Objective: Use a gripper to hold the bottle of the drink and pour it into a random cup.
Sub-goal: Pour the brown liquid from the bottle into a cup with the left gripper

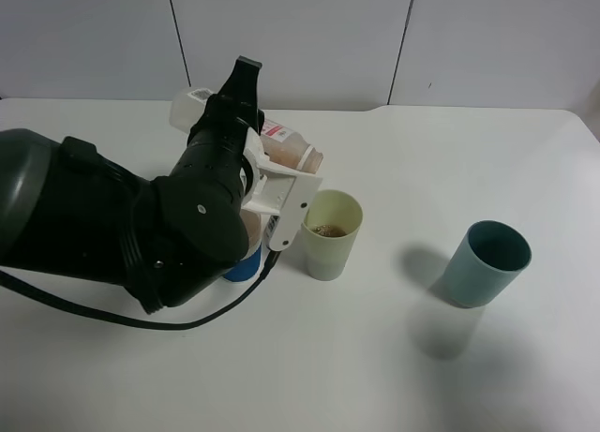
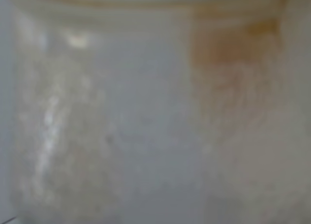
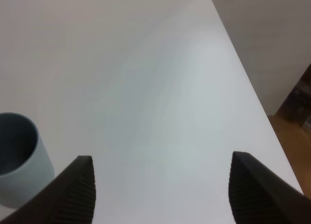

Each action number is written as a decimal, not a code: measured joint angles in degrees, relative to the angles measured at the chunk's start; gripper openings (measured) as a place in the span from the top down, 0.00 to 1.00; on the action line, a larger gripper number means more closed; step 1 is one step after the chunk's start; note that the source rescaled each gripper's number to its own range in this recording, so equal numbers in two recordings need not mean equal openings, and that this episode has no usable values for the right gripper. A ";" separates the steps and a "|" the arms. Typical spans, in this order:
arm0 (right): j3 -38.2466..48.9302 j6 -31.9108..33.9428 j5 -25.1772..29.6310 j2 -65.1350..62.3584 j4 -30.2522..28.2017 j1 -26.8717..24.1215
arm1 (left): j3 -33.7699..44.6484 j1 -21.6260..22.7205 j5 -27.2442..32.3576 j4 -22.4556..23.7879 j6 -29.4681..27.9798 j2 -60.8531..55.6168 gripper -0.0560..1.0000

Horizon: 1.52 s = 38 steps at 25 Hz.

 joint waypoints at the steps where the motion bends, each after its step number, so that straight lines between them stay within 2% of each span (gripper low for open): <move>1: 0.00 0.00 0.00 0.00 0.00 0.00 | 0.00 0.00 0.06 0.00 0.00 0.00 0.95; 12: 0.00 0.00 0.00 0.00 0.00 0.00 | 0.00 -0.44 0.01 0.00 0.24 0.00 0.95; 38: 0.00 0.00 0.00 0.00 0.00 0.00 | 0.00 -0.81 -0.61 0.12 5.30 0.00 0.95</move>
